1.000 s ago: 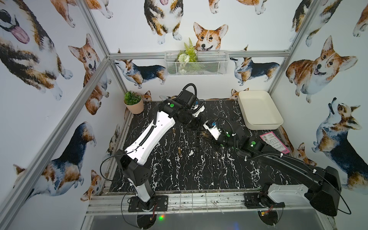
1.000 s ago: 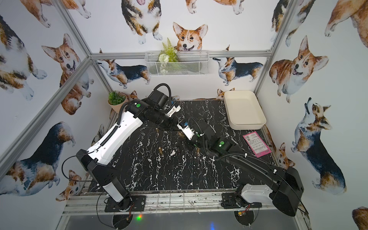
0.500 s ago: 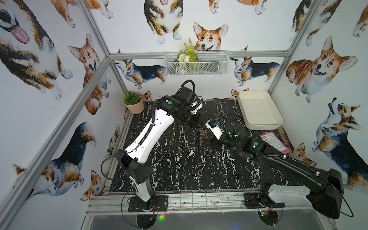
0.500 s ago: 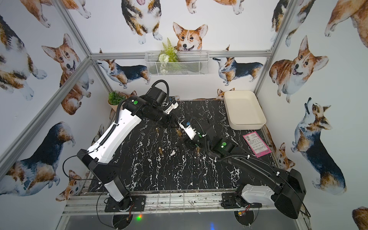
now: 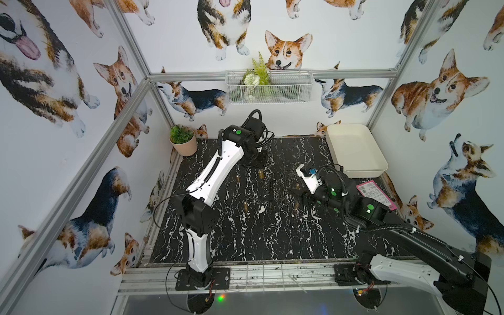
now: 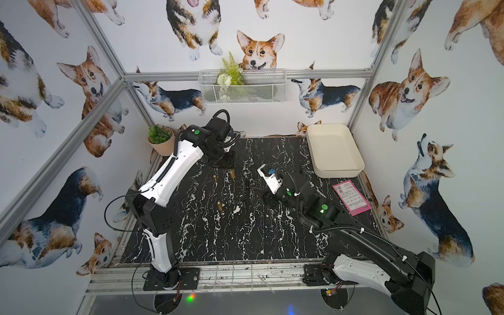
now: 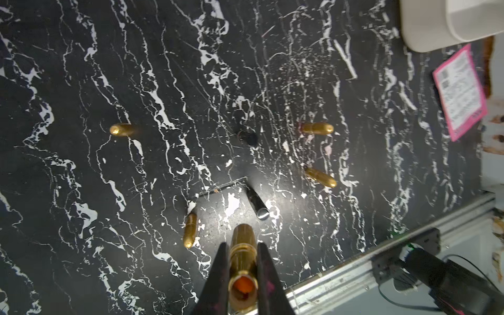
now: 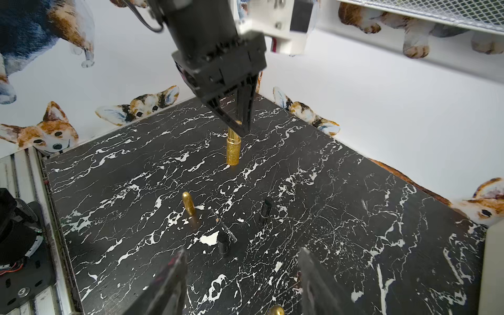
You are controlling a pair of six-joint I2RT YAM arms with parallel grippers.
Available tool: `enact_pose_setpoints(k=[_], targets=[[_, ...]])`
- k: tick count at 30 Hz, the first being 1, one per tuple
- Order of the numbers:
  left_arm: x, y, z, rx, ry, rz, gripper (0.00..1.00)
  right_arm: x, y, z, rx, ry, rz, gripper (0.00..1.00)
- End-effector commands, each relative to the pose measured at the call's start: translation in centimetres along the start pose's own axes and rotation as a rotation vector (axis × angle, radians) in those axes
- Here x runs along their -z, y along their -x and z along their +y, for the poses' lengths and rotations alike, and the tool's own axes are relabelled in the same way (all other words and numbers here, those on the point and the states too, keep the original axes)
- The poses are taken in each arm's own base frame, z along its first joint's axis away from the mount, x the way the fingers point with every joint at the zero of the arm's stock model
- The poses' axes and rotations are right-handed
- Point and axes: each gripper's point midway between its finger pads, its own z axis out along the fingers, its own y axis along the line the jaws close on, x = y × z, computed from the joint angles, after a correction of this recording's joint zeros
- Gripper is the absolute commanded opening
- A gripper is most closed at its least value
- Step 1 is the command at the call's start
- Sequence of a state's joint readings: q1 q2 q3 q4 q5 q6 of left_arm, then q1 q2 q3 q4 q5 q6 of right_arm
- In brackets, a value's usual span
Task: Open the lipstick cap
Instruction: Place the lipstick at the center of the board.
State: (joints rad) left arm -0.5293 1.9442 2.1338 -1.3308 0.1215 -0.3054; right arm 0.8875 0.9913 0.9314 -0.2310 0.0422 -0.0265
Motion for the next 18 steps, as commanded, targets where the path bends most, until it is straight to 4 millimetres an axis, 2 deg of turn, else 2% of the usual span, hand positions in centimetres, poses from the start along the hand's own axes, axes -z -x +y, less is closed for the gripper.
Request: enact_pose_setpoints(k=[1,6,10,18], targets=[[-2.1,2.0,2.5,0.026,0.077,-0.037,0.1,0.7,-0.9,-0.7,0.01,-0.041,0.032,0.67],[-5.9,3.2,5.1,0.047,0.179,-0.037,0.1,1.1,-1.6,-1.0,0.013,-0.055,0.041,0.67],[-9.4,3.7,5.8,0.063,0.197,-0.04,0.1,1.1,-2.1,-1.3,0.023,-0.071,0.055,0.68],[-13.8,4.6,7.7,0.116,0.224,-0.076,0.1,0.7,-2.6,-1.5,0.037,-0.085,0.072,0.68]])
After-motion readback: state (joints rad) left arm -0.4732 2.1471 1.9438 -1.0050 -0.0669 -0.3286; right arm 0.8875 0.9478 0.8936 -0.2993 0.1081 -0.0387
